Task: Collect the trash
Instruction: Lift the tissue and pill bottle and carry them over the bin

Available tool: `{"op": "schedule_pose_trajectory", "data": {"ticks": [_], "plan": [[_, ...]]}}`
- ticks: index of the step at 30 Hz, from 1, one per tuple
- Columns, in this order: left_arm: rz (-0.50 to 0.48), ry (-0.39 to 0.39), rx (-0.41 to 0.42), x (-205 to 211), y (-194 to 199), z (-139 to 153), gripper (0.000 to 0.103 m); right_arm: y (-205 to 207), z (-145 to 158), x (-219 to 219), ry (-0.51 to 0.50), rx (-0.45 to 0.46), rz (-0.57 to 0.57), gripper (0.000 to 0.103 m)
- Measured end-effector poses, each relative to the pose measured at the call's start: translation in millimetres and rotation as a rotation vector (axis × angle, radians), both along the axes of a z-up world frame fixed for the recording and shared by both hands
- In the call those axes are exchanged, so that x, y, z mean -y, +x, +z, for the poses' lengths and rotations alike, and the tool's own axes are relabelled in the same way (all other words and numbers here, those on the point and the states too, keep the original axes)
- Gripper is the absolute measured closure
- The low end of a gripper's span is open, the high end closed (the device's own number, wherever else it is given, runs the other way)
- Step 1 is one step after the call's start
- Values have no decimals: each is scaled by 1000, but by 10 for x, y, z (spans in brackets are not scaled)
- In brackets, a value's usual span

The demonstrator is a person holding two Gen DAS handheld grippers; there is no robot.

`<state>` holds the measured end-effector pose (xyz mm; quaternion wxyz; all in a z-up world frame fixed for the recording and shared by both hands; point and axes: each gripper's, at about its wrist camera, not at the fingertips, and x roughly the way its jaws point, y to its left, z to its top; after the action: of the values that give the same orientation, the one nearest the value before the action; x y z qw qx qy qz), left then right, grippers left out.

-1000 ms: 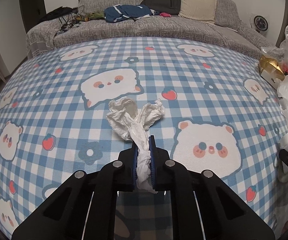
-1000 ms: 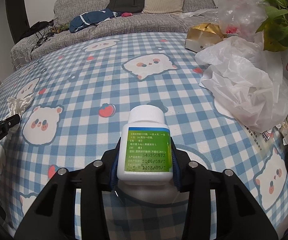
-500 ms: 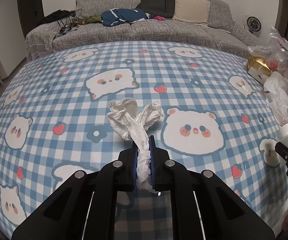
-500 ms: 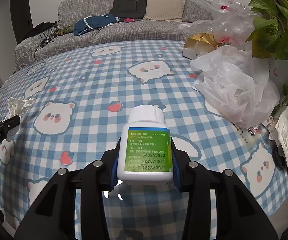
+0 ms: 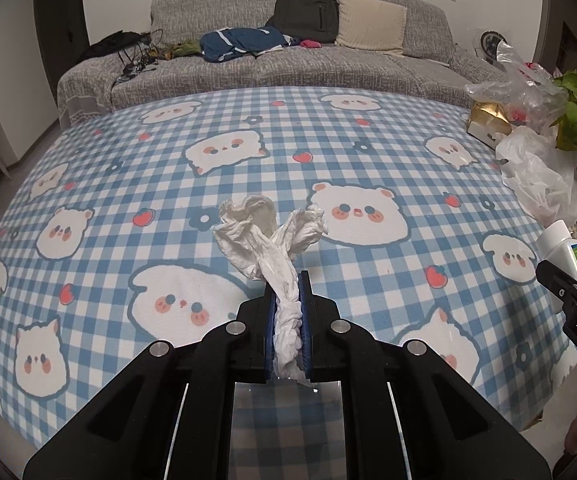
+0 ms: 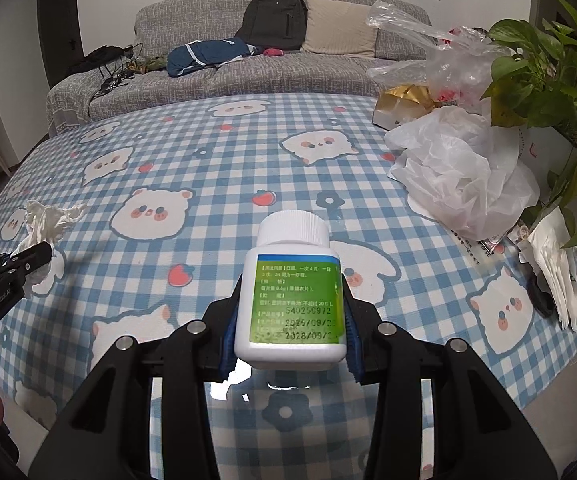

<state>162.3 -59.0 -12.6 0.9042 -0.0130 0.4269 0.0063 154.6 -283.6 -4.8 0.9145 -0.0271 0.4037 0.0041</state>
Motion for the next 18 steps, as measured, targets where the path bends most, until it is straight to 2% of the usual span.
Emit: {"op": "schedule_pose_trajectory", "data": {"ticks": [12,18], "plan": [[-15,-6,14,48,-511,84,94,-426,82,-56,-3,24,24,64],[-15,-19,4,50,-813,6,94,-663,116,-138,-7,39,49,64]]}}
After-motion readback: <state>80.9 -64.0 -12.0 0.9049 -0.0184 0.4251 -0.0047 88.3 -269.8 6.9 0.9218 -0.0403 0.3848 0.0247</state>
